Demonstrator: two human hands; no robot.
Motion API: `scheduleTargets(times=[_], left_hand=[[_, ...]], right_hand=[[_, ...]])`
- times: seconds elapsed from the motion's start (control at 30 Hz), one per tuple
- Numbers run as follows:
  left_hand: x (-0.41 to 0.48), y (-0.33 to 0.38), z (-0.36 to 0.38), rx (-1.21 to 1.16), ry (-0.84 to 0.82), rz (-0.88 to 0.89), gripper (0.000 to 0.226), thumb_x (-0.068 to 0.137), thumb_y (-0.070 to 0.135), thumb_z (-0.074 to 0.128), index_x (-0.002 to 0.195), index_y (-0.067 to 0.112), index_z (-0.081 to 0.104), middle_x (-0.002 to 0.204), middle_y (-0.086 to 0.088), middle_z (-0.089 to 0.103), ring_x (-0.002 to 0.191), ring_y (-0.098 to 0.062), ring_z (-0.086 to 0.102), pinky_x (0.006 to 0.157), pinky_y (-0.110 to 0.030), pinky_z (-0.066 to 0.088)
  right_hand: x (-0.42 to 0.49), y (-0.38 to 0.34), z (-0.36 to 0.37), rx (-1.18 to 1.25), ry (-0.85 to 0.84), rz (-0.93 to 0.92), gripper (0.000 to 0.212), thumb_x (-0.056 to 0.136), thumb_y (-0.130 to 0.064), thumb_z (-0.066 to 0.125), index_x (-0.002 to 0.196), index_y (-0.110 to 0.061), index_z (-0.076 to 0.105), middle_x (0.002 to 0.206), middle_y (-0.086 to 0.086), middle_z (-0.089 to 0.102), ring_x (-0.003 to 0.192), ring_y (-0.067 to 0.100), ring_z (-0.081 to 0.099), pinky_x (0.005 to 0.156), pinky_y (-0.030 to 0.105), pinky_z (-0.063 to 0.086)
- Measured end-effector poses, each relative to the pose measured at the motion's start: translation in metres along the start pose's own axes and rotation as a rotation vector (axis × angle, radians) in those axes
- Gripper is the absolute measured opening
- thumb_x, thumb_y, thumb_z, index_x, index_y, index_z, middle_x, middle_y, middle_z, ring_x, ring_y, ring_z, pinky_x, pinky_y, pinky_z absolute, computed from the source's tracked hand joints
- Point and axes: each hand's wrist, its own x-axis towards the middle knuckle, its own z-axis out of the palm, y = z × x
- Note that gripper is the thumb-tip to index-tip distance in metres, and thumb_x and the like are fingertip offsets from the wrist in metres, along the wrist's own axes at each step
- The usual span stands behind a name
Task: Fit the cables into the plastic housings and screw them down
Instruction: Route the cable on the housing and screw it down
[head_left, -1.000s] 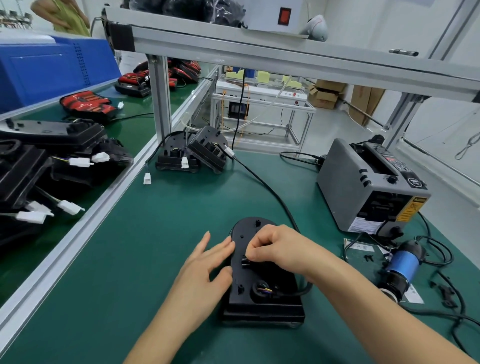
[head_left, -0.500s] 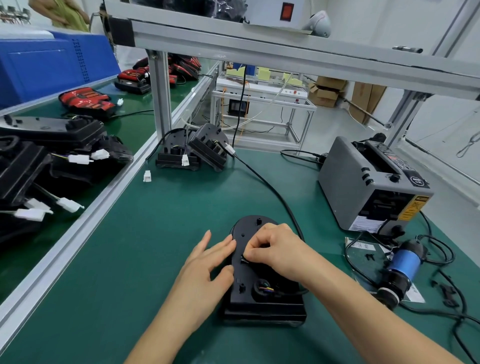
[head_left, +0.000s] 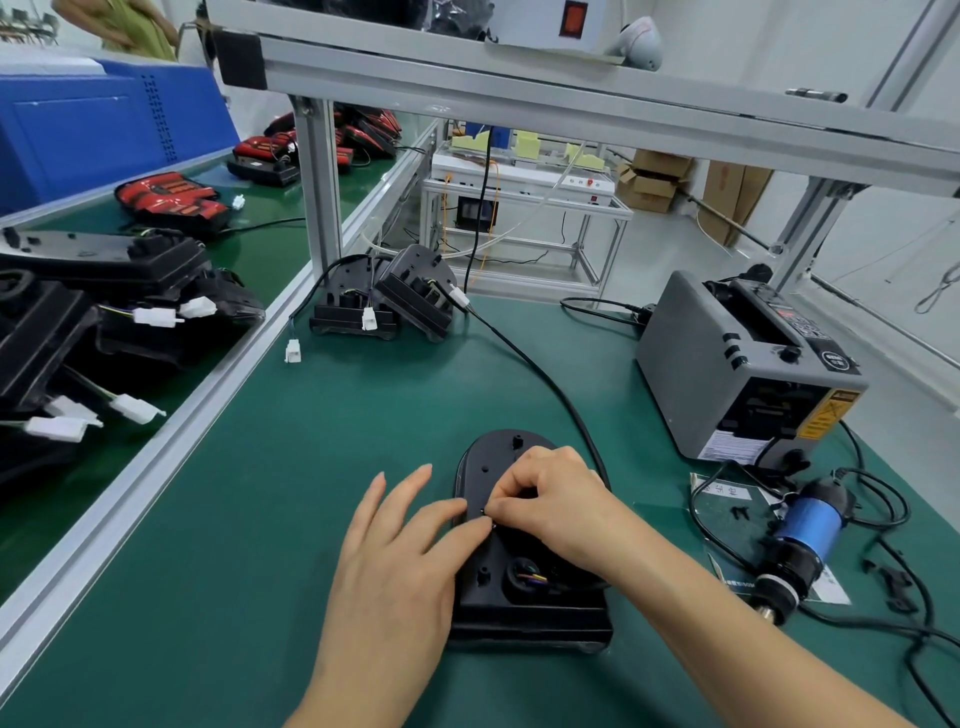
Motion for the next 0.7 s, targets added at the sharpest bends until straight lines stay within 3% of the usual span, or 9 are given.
scheduleTargets(times=[0.17,0.6,0.7], left_hand=[[-0.0049,-0.0033,0.0062,0.108,0.025,0.001,0.048,0.076,0.005,0.037,0.098,0.024,0.076,0.098,0.0,0.069,0.109,-0.029,0.048,0.104,-0.049,0.032],[-0.004,0.0016,0.0081,0.193,0.088,-0.024,0.043,0.076,0.007,0.038,0.091,0.023,0.075,0.087,0.0,0.065,0.102,-0.028,0.046,0.103,-0.047,0.033],[-0.0035,0.0014,0.0074,0.181,0.08,-0.026,0.044,0.076,0.007,0.038,0.091,0.025,0.075,0.087,0.001,0.065,0.101,-0.028,0.047,0.101,-0.049,0.039]], right_hand=[[0.0003,0.0023,0.0019,-0.007,0.006,-0.009,0.025,0.084,-0.035,0.064,0.061,-0.04,0.056,0.086,-0.017,0.051,0.112,0.01,0.039,0.098,0.034,0.033],[0.0022,0.0026,0.0052,-0.065,0.069,-0.03,0.024,0.081,-0.037,0.065,0.062,-0.036,0.052,0.091,-0.015,0.053,0.108,0.012,0.038,0.096,0.035,0.035],[0.0026,0.0064,0.0042,-0.042,0.08,-0.036,0.019,0.083,-0.032,0.064,0.068,-0.035,0.052,0.094,-0.013,0.054,0.108,0.013,0.039,0.094,0.032,0.036]])
